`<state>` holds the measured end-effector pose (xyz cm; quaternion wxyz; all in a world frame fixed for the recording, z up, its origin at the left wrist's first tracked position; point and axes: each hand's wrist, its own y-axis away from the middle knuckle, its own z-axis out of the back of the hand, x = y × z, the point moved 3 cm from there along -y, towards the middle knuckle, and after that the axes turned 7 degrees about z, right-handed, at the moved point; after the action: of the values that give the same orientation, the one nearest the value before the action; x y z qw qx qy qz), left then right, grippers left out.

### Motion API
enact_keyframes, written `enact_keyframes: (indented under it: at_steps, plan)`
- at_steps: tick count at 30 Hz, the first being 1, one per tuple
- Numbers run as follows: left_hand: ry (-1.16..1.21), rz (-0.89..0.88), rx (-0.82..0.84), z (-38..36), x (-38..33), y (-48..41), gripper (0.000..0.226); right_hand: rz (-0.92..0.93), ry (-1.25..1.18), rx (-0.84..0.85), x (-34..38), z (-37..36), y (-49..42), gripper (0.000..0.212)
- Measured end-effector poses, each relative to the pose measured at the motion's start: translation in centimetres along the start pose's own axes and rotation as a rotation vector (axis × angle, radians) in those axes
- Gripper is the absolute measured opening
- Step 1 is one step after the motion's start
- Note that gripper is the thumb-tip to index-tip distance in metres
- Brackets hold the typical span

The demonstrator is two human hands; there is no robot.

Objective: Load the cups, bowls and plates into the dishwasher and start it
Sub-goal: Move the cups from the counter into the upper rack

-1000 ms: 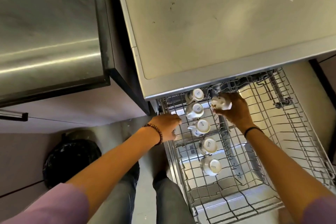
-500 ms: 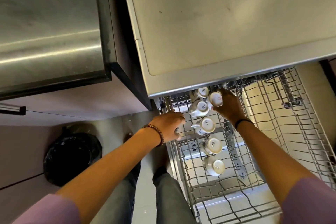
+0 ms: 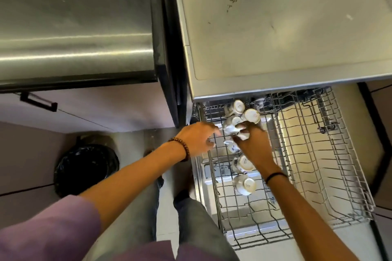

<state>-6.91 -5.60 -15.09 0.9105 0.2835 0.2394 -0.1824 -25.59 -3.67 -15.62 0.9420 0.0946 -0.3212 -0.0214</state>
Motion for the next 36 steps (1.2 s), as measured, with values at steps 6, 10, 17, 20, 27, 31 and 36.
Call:
enact_keyframes:
  at_steps: [6,10,17,20,27,31,36]
  plan:
    - [0.111,0.058,-0.231,5.1,1.9,5.3,0.02,0.148,-0.163,0.075,9.1,-2.1,1.6,0.024]
    - [0.216,0.113,-0.414,9.2,4.7,9.8,0.023,0.346,-0.252,0.119,15.3,-2.7,0.8,0.018]
    - [0.331,0.197,-0.684,17.4,11.1,15.4,0.028,0.681,-0.292,0.178,27.8,-2.8,-4.2,0.018]
    - [0.384,0.24,-0.766,20.9,14.3,16.4,0.027,0.726,-0.293,0.2,32.7,-3.4,-7.3,0.019]
    - [0.462,0.333,-0.943,29.8,24.1,16.8,0.026,0.77,-0.253,0.224,44.6,-7.5,-15.9,0.018]
    - [0.483,0.389,-0.95,34.8,30.4,16.6,0.027,0.766,-0.218,0.218,51.3,-10.5,-21.4,0.018]
    - [0.529,0.479,-0.969,40.4,37.7,16.5,0.03,0.703,-0.192,0.209,58.5,-14.0,-27.6,0.018]
